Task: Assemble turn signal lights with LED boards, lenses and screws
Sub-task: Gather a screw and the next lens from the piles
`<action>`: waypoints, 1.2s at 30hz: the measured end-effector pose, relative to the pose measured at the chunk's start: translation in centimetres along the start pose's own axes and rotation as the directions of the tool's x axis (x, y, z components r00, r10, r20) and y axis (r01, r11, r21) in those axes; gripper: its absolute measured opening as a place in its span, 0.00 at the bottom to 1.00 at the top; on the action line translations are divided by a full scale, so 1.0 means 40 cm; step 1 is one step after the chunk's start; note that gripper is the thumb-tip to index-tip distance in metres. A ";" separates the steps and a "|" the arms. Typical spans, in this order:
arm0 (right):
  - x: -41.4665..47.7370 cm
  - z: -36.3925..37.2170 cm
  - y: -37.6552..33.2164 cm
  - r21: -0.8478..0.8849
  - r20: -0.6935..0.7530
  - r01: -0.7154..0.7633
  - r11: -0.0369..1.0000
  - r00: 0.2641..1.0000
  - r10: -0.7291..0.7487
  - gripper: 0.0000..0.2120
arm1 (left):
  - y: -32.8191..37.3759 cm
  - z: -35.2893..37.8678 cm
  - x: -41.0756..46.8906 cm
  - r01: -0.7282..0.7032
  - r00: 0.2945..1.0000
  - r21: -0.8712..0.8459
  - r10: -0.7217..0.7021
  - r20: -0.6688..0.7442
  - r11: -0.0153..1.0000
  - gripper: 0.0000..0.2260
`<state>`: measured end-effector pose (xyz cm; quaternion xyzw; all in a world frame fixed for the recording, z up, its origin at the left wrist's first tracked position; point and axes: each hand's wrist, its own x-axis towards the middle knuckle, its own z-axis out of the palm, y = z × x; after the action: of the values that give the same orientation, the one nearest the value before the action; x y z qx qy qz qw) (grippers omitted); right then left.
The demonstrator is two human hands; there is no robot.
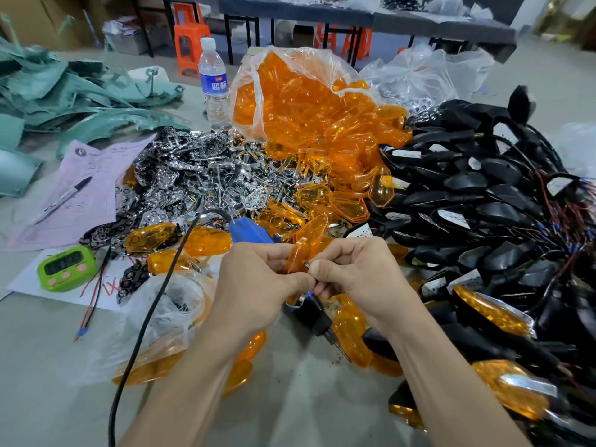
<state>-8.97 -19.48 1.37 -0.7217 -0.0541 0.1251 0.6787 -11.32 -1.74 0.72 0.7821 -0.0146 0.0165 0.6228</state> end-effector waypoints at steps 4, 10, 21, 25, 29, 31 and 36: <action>0.010 -0.003 0.002 -0.040 0.042 0.003 0.999 0.999 -0.002 0.08 | -0.006 0.004 0.001 -0.003 1.000 0.048 0.005 -0.030 0.999 0.17; 0.002 0.004 0.003 0.002 -0.041 0.026 1.000 0.999 -0.026 0.02 | 0.010 0.001 0.006 0.008 1.000 -0.104 -0.009 -0.015 0.995 0.18; -0.022 0.086 0.011 0.467 0.004 -0.123 0.876 0.991 0.137 0.14 | 0.014 0.004 0.003 0.115 0.993 -0.425 -0.102 0.052 0.898 0.14; -0.023 0.092 0.015 0.547 0.016 -0.176 0.819 0.980 0.200 0.13 | 0.004 0.007 -0.007 0.136 0.991 -0.392 -0.129 0.043 0.910 0.14; -0.029 0.084 0.022 0.581 0.069 -0.244 0.777 0.965 0.252 0.13 | 0.005 0.009 -0.014 0.105 0.994 -0.255 -0.098 0.038 0.961 0.14; -0.032 0.080 0.018 0.590 0.076 -0.262 0.764 0.960 0.270 0.14 | 0.005 0.009 -0.014 0.091 0.995 -0.200 -0.084 0.043 0.976 0.19; -0.028 0.070 0.012 0.360 -0.044 -0.170 0.917 0.979 0.199 0.13 | 0.020 0.031 -0.008 0.156 0.988 -0.364 -0.153 0.038 0.918 0.10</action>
<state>-10.80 -17.09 0.89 -0.5938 0.0646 0.1673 0.7843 -11.68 -3.11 1.23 0.6510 0.0414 -0.0391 0.7569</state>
